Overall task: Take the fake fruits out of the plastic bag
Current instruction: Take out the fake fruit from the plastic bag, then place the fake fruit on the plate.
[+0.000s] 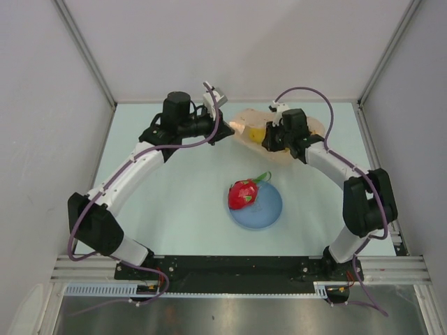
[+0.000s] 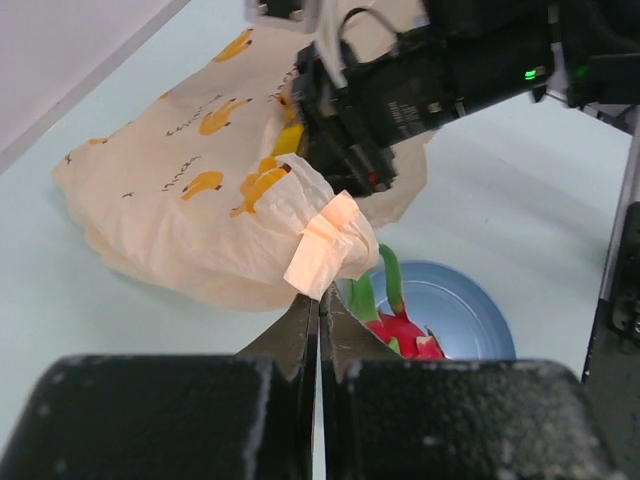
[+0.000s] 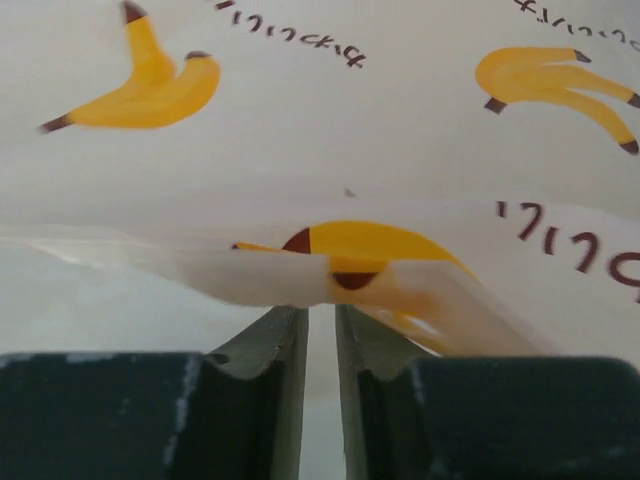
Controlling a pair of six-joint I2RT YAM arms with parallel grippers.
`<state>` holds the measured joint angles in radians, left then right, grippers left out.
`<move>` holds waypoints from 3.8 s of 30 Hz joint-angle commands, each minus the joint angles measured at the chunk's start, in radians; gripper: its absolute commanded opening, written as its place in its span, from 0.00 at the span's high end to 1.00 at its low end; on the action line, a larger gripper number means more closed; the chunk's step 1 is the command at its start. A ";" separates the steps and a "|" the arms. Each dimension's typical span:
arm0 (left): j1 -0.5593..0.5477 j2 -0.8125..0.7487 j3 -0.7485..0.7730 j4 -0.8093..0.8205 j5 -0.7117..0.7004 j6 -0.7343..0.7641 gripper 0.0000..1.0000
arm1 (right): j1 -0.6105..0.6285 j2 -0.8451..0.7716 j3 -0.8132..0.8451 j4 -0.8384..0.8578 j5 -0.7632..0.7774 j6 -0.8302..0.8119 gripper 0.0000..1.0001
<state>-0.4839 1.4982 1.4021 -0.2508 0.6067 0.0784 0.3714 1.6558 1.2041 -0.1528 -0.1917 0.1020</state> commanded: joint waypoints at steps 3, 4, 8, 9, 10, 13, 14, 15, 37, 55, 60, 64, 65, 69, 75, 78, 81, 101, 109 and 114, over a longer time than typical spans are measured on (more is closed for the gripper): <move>0.001 -0.007 0.060 -0.042 0.108 0.055 1.00 | -0.015 0.157 0.127 0.056 0.081 0.154 0.48; 0.001 -0.007 0.060 -0.051 0.107 0.061 1.00 | -0.014 0.173 0.146 0.065 0.093 0.163 0.42; 0.001 -0.026 0.029 -0.036 0.097 0.067 1.00 | -0.019 0.261 0.241 0.070 0.170 0.173 0.17; -0.001 -0.032 0.011 -0.033 0.096 0.067 1.00 | -0.017 0.295 0.267 0.064 0.190 0.176 0.13; -0.001 -0.035 0.005 -0.034 0.097 0.069 1.00 | -0.017 0.317 0.305 0.059 0.219 0.177 0.05; -0.001 -0.038 -0.015 -0.044 0.100 0.078 1.00 | -0.017 0.389 0.380 0.050 0.233 0.179 0.00; -0.001 -0.036 -0.020 -0.042 0.100 0.078 1.00 | -0.017 0.407 0.394 0.050 0.232 0.173 0.00; -0.001 -0.035 -0.025 -0.044 0.100 0.080 1.00 | -0.015 0.427 0.408 0.050 0.238 0.168 0.00; -0.008 -0.001 -0.045 -0.007 0.019 0.072 1.00 | -0.005 0.330 0.376 0.079 0.160 0.025 0.42; -0.007 0.063 -0.003 0.074 -0.010 -0.071 1.00 | 0.006 -0.367 -0.245 -0.117 -0.367 -0.567 0.50; -0.007 0.065 -0.009 0.079 -0.013 -0.072 1.00 | 0.105 -0.650 -0.481 -0.049 -0.270 -0.766 0.50; -0.007 0.076 -0.011 0.084 -0.008 -0.104 1.00 | 0.184 -0.746 -0.624 -0.002 -0.201 -0.823 0.50; -0.007 0.077 -0.011 0.087 -0.008 -0.109 1.00 | 0.198 -0.751 -0.636 -0.001 -0.193 -0.825 0.50; -0.007 0.092 -0.005 0.091 -0.001 -0.131 1.00 | 0.230 -0.740 -0.676 0.030 -0.137 -0.797 0.51; -0.008 0.089 -0.008 0.087 -0.007 -0.120 1.00 | 0.231 -0.719 -0.758 0.130 -0.080 -0.828 0.50; -0.009 0.080 -0.017 0.082 -0.013 -0.112 1.00 | 0.235 -0.697 -0.787 0.185 -0.077 -0.837 0.48; -0.009 0.065 -0.037 0.084 -0.015 -0.108 1.00 | 0.242 -0.659 -0.807 0.251 -0.046 -0.846 0.47; -0.024 0.060 -0.063 0.082 -0.027 -0.091 1.00 | 0.253 -0.481 -0.870 0.503 0.058 -0.886 0.18; -0.027 0.091 -0.038 0.082 -0.021 -0.097 1.00 | 0.254 -0.527 -0.885 0.450 0.043 -0.886 0.00; -0.028 0.111 -0.019 0.076 -0.016 -0.098 1.00 | 0.245 -0.597 -0.884 0.398 0.020 -0.886 0.00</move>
<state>-0.5049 1.5921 1.3308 -0.1955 0.5793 -0.0261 0.6235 1.1294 0.3199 0.2707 -0.1436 -0.7830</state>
